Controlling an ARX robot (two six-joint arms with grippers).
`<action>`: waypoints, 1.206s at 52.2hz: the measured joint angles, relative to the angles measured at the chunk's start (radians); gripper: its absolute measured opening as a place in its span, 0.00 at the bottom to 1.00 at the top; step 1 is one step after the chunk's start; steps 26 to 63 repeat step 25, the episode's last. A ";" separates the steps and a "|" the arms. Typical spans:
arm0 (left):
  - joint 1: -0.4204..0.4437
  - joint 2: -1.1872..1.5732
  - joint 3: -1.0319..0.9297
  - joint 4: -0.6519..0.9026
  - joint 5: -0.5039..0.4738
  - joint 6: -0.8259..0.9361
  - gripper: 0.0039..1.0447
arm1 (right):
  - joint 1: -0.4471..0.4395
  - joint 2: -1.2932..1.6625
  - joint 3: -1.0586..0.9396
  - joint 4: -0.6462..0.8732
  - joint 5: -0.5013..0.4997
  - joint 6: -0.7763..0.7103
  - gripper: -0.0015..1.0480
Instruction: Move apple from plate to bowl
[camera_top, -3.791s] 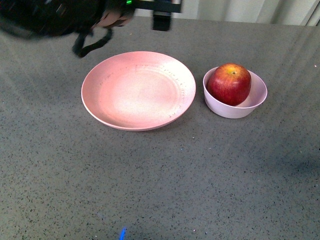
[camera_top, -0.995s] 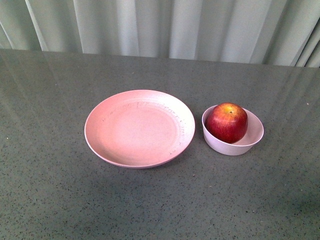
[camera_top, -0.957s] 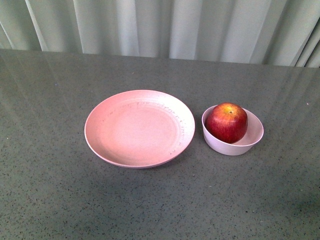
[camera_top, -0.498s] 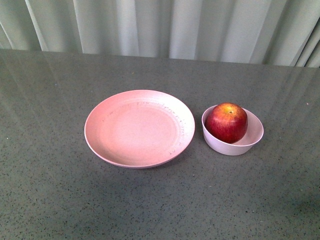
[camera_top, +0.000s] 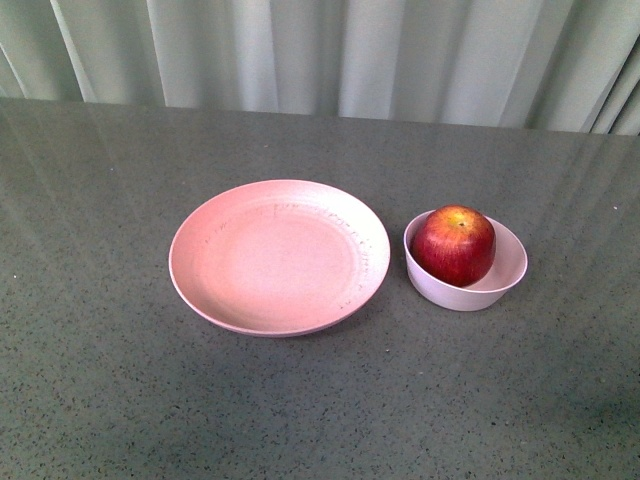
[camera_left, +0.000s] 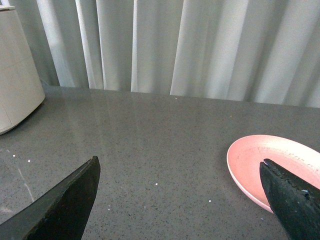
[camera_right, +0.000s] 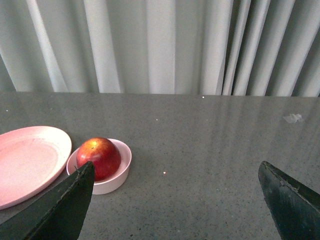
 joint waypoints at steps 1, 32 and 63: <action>0.000 0.000 0.000 0.000 0.000 0.000 0.92 | 0.000 0.000 0.000 0.000 0.000 0.000 0.91; 0.000 0.000 0.000 0.000 0.000 0.000 0.92 | 0.000 0.000 0.000 0.000 0.000 0.000 0.91; 0.000 0.000 0.000 0.000 0.000 0.000 0.92 | 0.000 0.000 0.000 0.000 0.000 0.000 0.91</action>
